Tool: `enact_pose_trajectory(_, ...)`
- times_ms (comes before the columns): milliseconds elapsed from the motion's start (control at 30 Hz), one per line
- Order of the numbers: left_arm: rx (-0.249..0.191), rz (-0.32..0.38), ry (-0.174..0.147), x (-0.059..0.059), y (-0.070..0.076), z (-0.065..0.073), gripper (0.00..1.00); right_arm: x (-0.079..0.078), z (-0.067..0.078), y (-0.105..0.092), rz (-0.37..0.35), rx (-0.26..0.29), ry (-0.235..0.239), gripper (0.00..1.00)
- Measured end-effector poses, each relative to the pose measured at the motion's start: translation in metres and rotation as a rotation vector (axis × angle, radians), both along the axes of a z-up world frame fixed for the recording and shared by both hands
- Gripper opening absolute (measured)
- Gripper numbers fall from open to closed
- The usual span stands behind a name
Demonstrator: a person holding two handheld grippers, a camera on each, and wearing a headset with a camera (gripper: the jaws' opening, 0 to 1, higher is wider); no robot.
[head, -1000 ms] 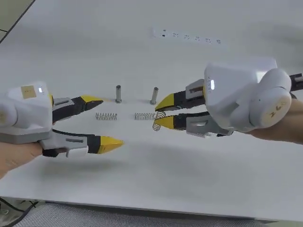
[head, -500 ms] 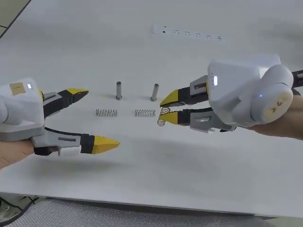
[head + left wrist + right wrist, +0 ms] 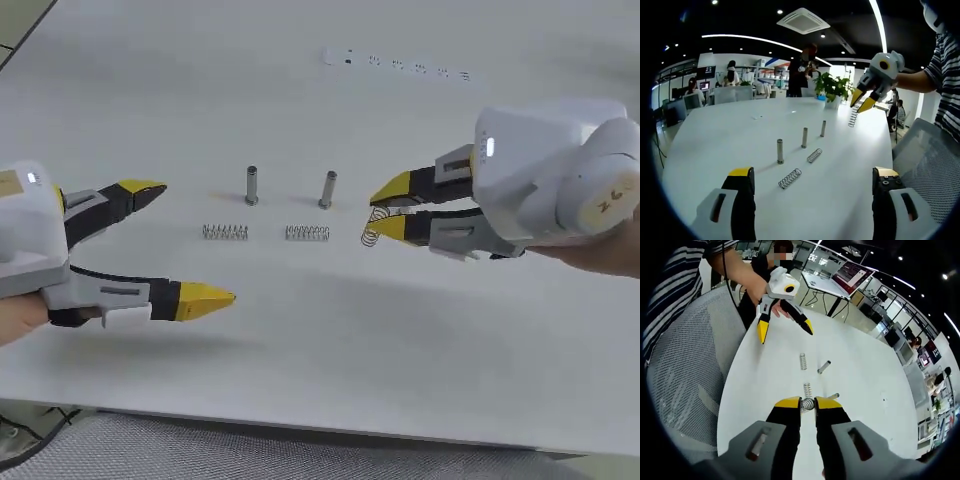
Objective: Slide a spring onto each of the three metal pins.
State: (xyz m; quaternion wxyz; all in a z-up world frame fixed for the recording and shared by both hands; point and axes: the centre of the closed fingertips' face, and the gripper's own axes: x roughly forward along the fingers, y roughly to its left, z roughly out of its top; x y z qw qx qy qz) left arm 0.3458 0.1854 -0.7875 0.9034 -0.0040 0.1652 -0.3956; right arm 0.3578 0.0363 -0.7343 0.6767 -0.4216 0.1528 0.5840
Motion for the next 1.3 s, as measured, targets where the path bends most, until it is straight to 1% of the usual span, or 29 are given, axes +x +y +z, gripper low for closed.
enact_pose_trajectory(67,0.000,0.000,0.002,-0.001,0.000,-0.001,0.97,0.006,0.000,-0.005,-0.016,-0.003,-0.003,0.12)
enact_pose_trajectory(300,0.002,0.002,0.004,-0.002,-0.001,-0.002,0.97,0.033,0.002,-0.028,-0.091,-0.023,-0.022,0.12)
enact_pose_trajectory(333,-0.001,0.004,0.005,-0.002,-0.001,-0.002,0.97,0.042,0.001,-0.034,-0.103,-0.028,-0.025,0.12)
enact_pose_trajectory(367,-0.002,0.006,0.007,-0.002,0.000,-0.002,0.97,0.046,0.001,-0.037,-0.110,-0.030,-0.028,0.12)
enact_pose_trajectory(433,0.000,0.013,0.001,-0.001,0.001,-0.002,0.97,0.052,0.002,-0.042,-0.126,-0.029,-0.031,0.12)
enact_pose_trajectory(567,-0.003,0.017,0.003,-0.001,0.003,-0.002,0.97,0.058,0.003,-0.048,-0.149,-0.033,-0.040,0.12)
enact_pose_trajectory(633,-0.004,0.020,0.003,-0.001,0.003,-0.002,0.97,0.068,0.002,-0.052,-0.160,-0.032,-0.038,0.12)
enact_pose_trajectory(900,-0.002,0.013,0.010,-0.002,0.001,-0.002,0.97,0.084,-0.002,-0.055,-0.196,-0.040,-0.042,0.12)
enact_pose_trajectory(1067,0.006,0.017,0.014,-0.001,0.002,-0.003,0.97,0.093,-0.002,-0.054,-0.233,-0.016,-0.024,0.12)
enact_pose_trajectory(1233,0.006,0.021,0.011,0.000,0.005,-0.002,0.97,0.100,-0.007,-0.057,-0.254,-0.026,-0.019,0.12)
enact_pose_trajectory(1300,0.007,0.024,0.009,0.001,0.005,-0.001,0.97,0.102,-0.009,-0.057,-0.265,-0.021,-0.010,0.12)
